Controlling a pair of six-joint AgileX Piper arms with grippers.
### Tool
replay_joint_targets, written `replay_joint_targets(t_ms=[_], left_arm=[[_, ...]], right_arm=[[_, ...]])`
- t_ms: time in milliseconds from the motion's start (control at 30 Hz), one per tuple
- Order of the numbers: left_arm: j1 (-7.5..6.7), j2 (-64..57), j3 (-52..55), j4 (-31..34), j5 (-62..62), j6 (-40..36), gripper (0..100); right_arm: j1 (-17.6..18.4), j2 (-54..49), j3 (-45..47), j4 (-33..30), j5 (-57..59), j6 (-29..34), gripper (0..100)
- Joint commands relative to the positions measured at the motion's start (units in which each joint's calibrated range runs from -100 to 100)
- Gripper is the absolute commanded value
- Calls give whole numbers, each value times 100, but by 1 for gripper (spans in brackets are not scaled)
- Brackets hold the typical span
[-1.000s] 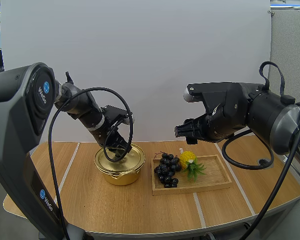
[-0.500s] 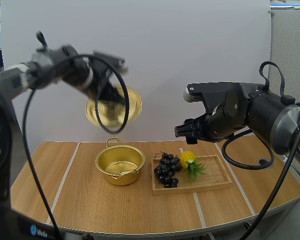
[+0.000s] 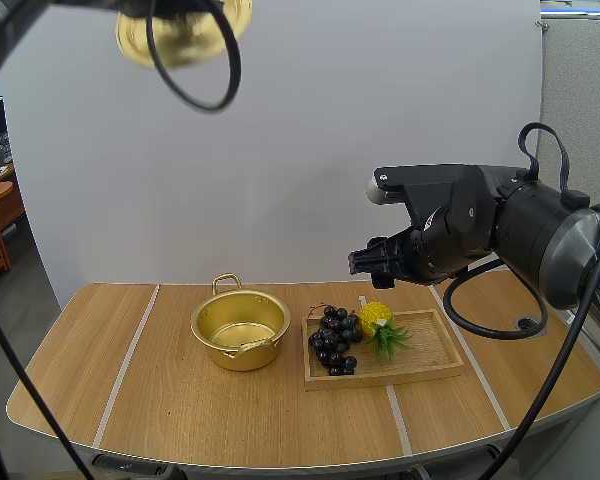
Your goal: Open the pot, put the pineapple inside, and close it
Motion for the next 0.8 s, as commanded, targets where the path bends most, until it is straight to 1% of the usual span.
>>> replay_joint_targets(t_ms=[0, 100, 200, 400, 467, 600, 767], left_arm=[[7, -34, -428, 383, -693, -289, 0], [7, -34, -682, 774, -1247, -428, 0], [7, -34, -808, 961, -1498, -450, 0], [7, -34, -820, 975, -1838, -450, 0], [7, -34, -820, 975, -2127, -450, 0], [7, -34, -820, 985, -2215, -450, 0], [7, -34, -820, 985, -2215, -450, 0]], right_arm=[[-22, -55, -37, 5, -116, -34, 100], [-22, -55, -37, 5, -116, -34, 100], [-22, -55, -37, 32, -170, -34, 100], [-22, -15, -37, 100, -580, -34, 100], [-22, 96, -37, 100, -761, -34, 100], [-22, 561, -93, 100, -1110, -34, 100], [-22, 1487, -805, 105, -970, -34, 100]])
